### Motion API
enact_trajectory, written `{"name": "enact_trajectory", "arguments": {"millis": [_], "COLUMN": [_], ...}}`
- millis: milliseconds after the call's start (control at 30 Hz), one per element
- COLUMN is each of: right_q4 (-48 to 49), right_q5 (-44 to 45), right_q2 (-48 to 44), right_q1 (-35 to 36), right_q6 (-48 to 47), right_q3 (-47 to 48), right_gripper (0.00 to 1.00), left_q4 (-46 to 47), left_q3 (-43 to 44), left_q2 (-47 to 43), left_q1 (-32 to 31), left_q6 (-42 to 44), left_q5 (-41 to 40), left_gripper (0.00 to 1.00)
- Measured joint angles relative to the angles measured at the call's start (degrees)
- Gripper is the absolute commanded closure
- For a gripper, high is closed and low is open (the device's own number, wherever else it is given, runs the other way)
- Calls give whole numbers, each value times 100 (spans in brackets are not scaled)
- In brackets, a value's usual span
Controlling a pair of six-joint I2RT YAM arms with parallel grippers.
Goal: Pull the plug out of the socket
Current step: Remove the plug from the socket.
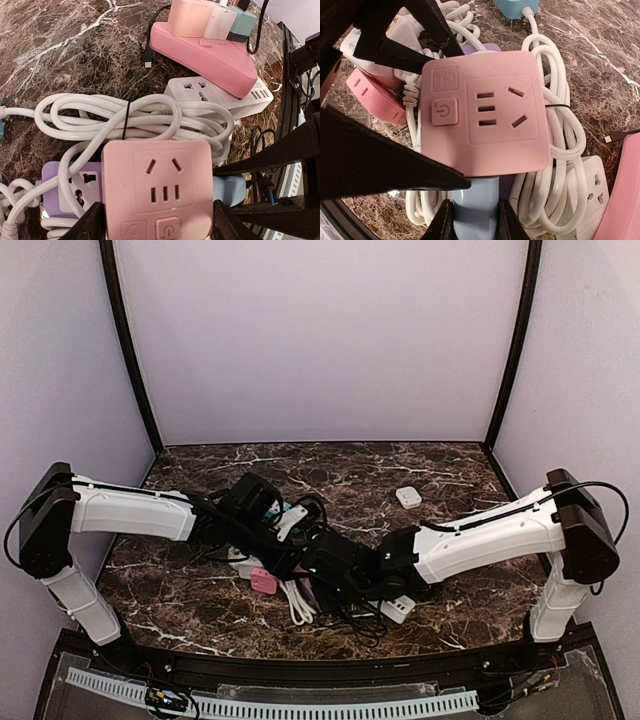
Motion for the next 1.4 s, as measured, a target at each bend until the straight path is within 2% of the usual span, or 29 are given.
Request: {"name": "enact_trajectory", "arguments": {"millis": [367, 700, 1400], "right_q4": [846, 909, -203], "right_q5": [-741, -789, 24], "right_q2": [-492, -525, -81], "right_q1": [-378, -407, -17], "right_q6": [63, 61, 50], "right_q3": [-756, -809, 7], "right_gripper": [100, 100, 100], "left_q4": [136, 146, -7], "left_q3": [72, 87, 177], "left_q2": [70, 79, 162], "left_q1": [-26, -33, -37], "left_q6": [-35, -39, 11], "left_q5": [-76, -105, -33], "left_gripper": [60, 60, 62]}}
